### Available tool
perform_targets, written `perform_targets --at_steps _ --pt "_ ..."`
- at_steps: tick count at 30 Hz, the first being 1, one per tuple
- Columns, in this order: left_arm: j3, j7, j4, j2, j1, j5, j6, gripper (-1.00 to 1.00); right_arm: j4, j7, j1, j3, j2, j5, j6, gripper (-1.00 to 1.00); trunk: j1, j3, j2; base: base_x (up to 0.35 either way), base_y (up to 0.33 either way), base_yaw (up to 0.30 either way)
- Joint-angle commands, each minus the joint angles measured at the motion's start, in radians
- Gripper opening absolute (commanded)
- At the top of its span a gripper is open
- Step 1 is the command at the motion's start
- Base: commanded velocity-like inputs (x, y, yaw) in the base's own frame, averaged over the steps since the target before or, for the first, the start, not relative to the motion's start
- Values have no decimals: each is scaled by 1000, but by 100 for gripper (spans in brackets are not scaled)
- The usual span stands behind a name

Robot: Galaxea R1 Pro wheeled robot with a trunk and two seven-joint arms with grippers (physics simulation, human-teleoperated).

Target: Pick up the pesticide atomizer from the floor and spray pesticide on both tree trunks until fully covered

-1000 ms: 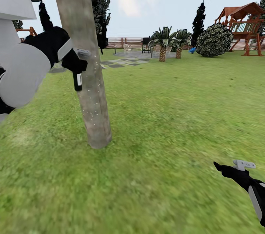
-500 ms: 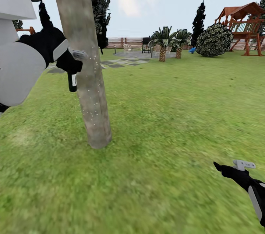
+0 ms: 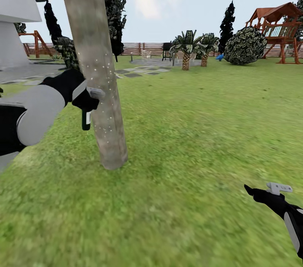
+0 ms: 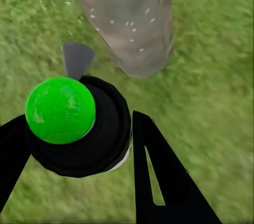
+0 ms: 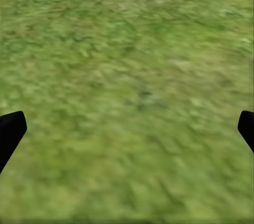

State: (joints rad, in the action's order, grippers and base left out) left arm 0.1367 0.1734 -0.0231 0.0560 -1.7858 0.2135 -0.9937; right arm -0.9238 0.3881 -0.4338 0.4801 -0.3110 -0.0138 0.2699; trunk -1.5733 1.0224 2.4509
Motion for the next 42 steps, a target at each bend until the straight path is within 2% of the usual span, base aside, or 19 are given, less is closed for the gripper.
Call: perform_targets --at_steps 1,3,7,10,12,15,17,20,21,23,27,29,31,32,34,37,42 --pt "1 0 0 1 13 1 1 -100 0 0 0 0 0 0 0 100 0 0 0 0 0 0" --pt "1 1 -1 12 39 1 2 -100 0 0 0 0 1 0 0 100 0 0 0 0 0 0" --pt "1 1 -1 58 90 2 19 -100 0 0 0 0 1 -1 -1 100 0 0 0 0 0 0" --pt "1 3 -1 67 141 3 25 -100 0 0 0 0 1 -1 0 100 0 0 0 0 0 0" --pt "1 3 -1 68 183 3 69 -100 0 1 0 0 1 -1 -1 100 0 0 0 0 0 0" --pt "1 4 -1 67 219 3 96 -100 0 1 0 -1 1 -1 -1 100 0 0 0 0 0 0" --pt "1 3 -2 66 287 2 163 -100 0 1 0 -1 1 -1 -1 100 0 0 0 0 0 0" --pt "0 3 -1 68 349 -3 238 -100 -1 2 0 0 1 -1 -1 100 0 0 0 0 0 0" --pt "-1 3 -1 67 414 -6 303 -100 -1 3 0 1 0 -1 0 100 0 0 0 0 0 0" --pt "-1 2 -1 66 487 -9 372 -100 -1 3 0 1 0 -1 0 100 0 0 0 0 0 0" --pt "-4 2 -1 65 577 -11 423 -100 -2 3 0 0 0 -1 0 100 0 0 0 0 0 51" --pt "-5 1 -1 65 597 -18 428 -100 -2 3 0 0 0 -1 0 100 0 0 0 0 0 197" --pt "-5 2 -1 62 609 -63 439 -100 -2 2 0 0 0 -1 0 100 0 0 0 0 0 233" --pt "-5 2 -2 57 613 -113 465 -100 -2 2 0 0 0 -1 0 100 0 0 0 0 0 246" --pt "-5 2 -4 55 614 -143 485 -100 -2 2 0 -1 0 -1 0 100 0 0 0 0 0 248" --pt "-5 3 -3 55 615 -162 498 -100 -2 0 0 -1 0 -2 0 100 0 0 0 56 -38 251" --pt "-5 2 -2 55 615 -167 499 -100 -2 0 0 -3 1 -3 0 100 0 0 0 155 -242 241"
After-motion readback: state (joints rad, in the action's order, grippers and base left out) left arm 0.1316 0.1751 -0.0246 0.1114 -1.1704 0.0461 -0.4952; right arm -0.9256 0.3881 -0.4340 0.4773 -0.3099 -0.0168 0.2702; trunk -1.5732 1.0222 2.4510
